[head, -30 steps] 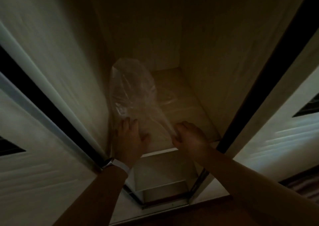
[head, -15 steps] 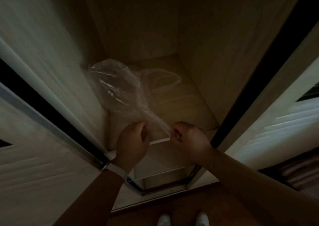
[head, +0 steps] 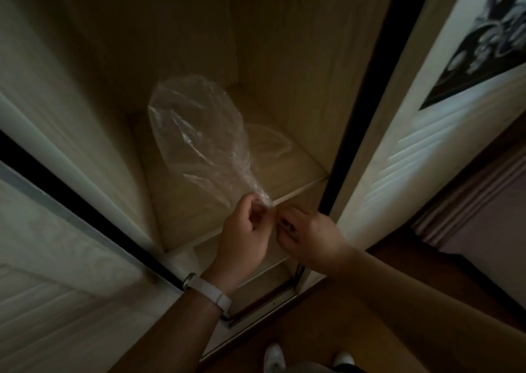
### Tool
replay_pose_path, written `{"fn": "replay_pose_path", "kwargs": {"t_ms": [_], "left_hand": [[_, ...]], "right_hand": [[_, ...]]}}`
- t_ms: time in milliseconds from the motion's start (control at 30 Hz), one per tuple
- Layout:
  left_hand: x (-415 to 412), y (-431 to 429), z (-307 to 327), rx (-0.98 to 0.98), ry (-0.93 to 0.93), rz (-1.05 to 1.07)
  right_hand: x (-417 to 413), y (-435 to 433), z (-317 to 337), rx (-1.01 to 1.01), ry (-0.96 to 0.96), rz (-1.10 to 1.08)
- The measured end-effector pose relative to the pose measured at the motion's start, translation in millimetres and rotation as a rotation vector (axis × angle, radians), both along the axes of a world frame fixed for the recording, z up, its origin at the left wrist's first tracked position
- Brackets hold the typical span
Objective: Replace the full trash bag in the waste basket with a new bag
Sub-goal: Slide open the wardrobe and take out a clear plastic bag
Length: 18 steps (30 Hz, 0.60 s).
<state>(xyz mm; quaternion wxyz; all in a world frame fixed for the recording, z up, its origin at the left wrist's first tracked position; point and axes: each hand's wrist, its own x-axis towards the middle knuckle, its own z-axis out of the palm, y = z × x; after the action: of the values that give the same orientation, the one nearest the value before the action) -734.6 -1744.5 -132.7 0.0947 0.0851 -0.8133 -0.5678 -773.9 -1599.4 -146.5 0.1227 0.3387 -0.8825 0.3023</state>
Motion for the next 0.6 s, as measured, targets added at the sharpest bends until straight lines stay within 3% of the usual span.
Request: {"fn": "replay_pose_path", "kwargs": {"t_ms": [167,333,600], "left_hand": [[9,18,12,0.212,-0.004,0.03],[33,36,27,0.19,0.022,-0.007],[103,84,57,0.116,0.06,-0.073]], "right_hand": [[21,13,15,-0.007,0.044,0.057],[47,40,23,-0.059,0.011,0.046],[98,106,26,-0.136,-0.058,-0.198]]}}
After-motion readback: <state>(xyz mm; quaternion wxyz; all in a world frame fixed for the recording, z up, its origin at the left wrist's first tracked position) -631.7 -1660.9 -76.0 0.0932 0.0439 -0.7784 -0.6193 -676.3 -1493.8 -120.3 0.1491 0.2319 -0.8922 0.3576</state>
